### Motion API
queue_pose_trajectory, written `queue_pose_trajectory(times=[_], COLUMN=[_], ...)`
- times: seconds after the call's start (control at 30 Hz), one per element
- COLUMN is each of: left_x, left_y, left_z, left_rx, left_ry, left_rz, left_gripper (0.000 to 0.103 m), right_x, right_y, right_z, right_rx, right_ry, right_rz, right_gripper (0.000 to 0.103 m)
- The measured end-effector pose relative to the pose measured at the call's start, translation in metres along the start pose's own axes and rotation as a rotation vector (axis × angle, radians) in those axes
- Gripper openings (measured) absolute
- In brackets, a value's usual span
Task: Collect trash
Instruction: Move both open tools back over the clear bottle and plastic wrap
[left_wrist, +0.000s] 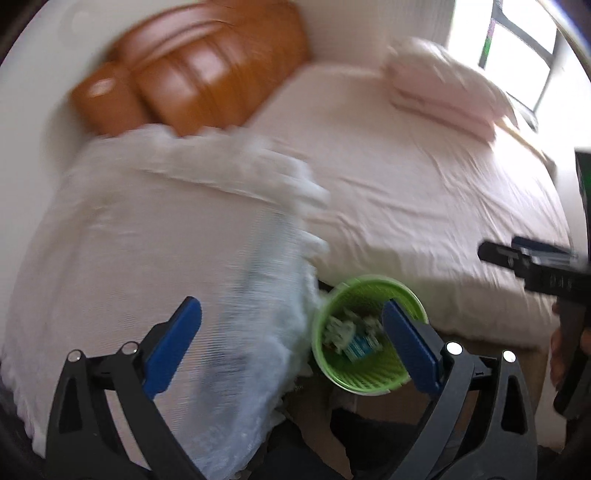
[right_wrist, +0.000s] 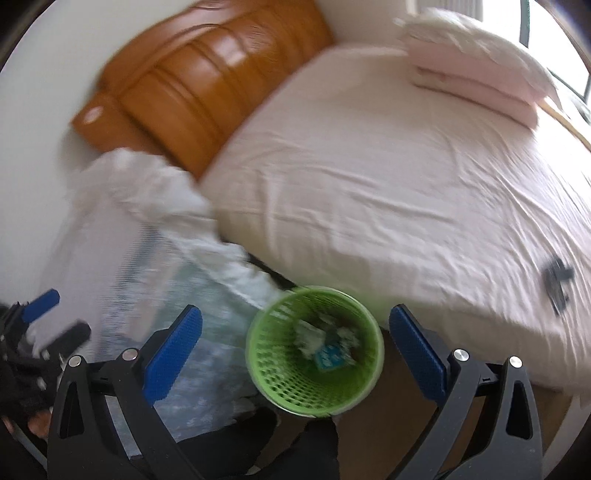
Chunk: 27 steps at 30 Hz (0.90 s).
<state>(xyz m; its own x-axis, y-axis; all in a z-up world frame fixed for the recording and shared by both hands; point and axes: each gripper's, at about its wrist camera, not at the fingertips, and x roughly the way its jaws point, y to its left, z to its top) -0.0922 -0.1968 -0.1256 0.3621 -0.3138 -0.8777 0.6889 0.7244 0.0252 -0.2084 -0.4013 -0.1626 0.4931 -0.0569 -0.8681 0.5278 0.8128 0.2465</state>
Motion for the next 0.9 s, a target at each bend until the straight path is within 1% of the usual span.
queue_pose_trajectory(times=[0.03,0.1,0.17,0.27,0.4,0.6,0.67,0.77,0.9], left_x=[-0.009,-0.02,-0.031,-0.041,-0.044,-0.045,-0.045,-0.046,-0.046], left_y=[0.019,0.045,0.071,0.106,0.135,0.165,0.174,0.188,0.208], left_z=[-0.001,-0.004,-0.009,-0.016,-0.027,-0.04,-0.042,-0.044,-0.049], left_rx=[-0.037,-0.079,-0.122,-0.177,-0.241,-0.269,-0.276,-0.294,-0.32], left_ry=[-0.021,-0.044,-0.063,-0.072,-0.068,-0.064,-0.061,-0.059,-0.052], left_rz=[0.029,0.076,0.13,0.173,0.186,0.195,0.197,0.197,0.199], left_gripper=[0.094,0.094,0.095,0.095,0.095,0.095,0.095,0.095,0.095], right_x=[0.0,0.001,0.004,0.013,0.022,0.039,0.046,0.061,0.089], right_y=[0.013,0.044,0.066,0.105,0.142,0.194,0.213,0.251,0.293], right_z=[0.004,0.011,0.014,0.02,0.023,0.027,0.03,0.039,0.056], right_rx=[-0.028,-0.093,-0.134,-0.201,-0.252,-0.353,-0.411,-0.557,-0.706], right_ry=[-0.005,-0.014,-0.016,-0.012,0.001,0.023,0.026,0.028,0.036], right_rz=[0.019,0.052,0.074,0.114,0.153,0.19,0.196,0.196,0.195], right_gripper=[0.1,0.1,0.1,0.1,0.1,0.1,0.1,0.1,0.1])
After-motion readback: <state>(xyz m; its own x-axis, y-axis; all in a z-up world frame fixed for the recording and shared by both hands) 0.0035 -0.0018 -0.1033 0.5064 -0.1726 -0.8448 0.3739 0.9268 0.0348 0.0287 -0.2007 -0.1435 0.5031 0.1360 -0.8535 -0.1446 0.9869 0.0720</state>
